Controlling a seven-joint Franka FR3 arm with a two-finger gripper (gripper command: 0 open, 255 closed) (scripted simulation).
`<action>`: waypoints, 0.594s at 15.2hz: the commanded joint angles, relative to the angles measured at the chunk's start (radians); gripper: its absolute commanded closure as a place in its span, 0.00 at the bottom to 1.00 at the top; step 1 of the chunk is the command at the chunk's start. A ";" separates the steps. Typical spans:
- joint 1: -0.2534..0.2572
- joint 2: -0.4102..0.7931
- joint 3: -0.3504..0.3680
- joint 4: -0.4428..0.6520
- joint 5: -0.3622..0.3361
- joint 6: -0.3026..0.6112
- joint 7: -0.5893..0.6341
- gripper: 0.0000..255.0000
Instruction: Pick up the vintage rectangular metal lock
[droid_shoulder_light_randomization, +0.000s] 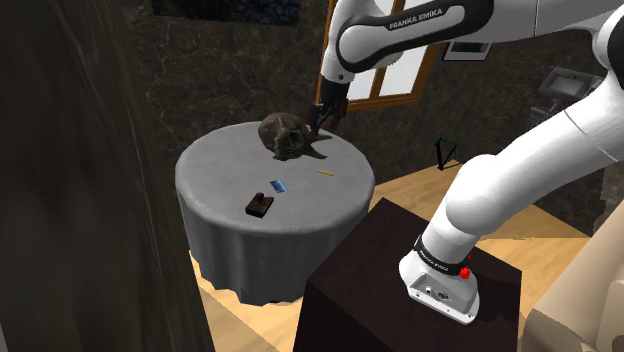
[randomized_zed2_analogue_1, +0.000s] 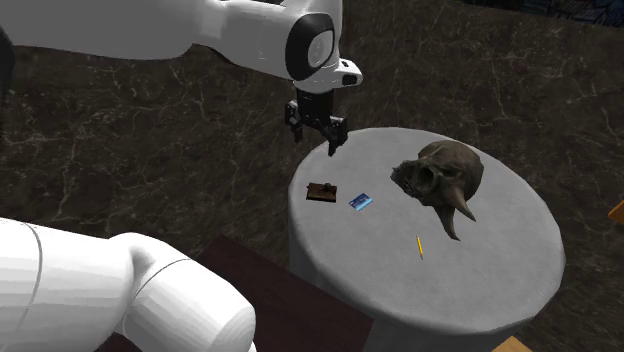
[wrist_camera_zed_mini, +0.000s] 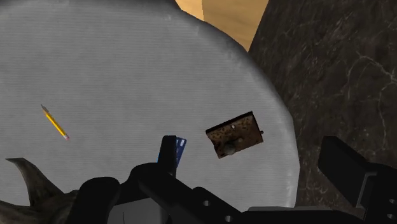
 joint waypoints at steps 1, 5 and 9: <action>0.004 0.066 0.010 -0.001 0.002 0.066 0.014 0.00; 0.008 0.214 0.027 0.027 0.000 0.182 0.041 0.00; 0.013 0.370 0.041 0.077 -0.010 0.283 0.071 0.00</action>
